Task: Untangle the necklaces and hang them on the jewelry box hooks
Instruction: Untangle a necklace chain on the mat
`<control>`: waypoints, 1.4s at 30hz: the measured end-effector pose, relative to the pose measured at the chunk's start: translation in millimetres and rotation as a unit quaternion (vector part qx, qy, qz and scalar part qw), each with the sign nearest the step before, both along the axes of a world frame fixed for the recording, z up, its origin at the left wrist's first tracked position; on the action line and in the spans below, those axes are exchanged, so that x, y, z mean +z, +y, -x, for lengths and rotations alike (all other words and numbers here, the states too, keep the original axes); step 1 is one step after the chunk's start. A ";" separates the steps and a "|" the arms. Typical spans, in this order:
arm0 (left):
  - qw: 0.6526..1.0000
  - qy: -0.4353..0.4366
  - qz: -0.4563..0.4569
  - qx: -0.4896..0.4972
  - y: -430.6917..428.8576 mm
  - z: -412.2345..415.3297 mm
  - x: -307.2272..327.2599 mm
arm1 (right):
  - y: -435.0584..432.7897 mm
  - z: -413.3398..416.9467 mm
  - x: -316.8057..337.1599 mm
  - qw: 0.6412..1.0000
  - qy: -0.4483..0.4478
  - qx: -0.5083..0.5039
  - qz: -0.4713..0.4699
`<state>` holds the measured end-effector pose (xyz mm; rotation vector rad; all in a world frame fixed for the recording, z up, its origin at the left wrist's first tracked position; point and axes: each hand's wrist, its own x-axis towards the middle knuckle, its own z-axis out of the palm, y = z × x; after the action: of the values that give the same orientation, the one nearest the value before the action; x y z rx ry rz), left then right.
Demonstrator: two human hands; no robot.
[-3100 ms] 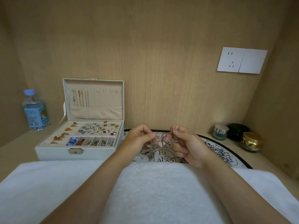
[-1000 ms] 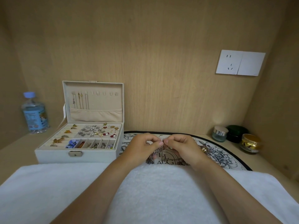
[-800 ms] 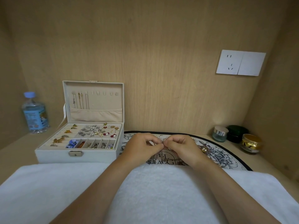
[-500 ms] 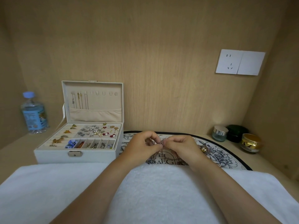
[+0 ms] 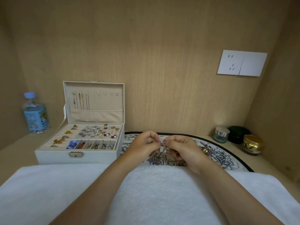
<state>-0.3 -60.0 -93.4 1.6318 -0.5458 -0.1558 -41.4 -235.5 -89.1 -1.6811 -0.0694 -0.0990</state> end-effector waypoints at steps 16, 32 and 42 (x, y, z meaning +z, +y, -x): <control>0.940 -0.246 -0.201 0.127 1.0 0.4 -3.0 | 1.2 -3.7 -4.4 0.999 -0.023 -0.009 0.046; 0.986 -0.117 -0.120 0.009 4.7 -0.4 0.9 | -0.6 -2.0 -5.5 0.998 -0.039 -0.009 0.038; 0.997 0.053 0.055 0.018 1.3 -1.9 13.6 | -6.9 -7.6 -10.9 0.986 0.047 -0.063 0.150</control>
<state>1.5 -58.6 -79.8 1.5172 -0.4366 -0.1811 -33.8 -242.3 -100.0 -1.9887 0.0968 -0.1080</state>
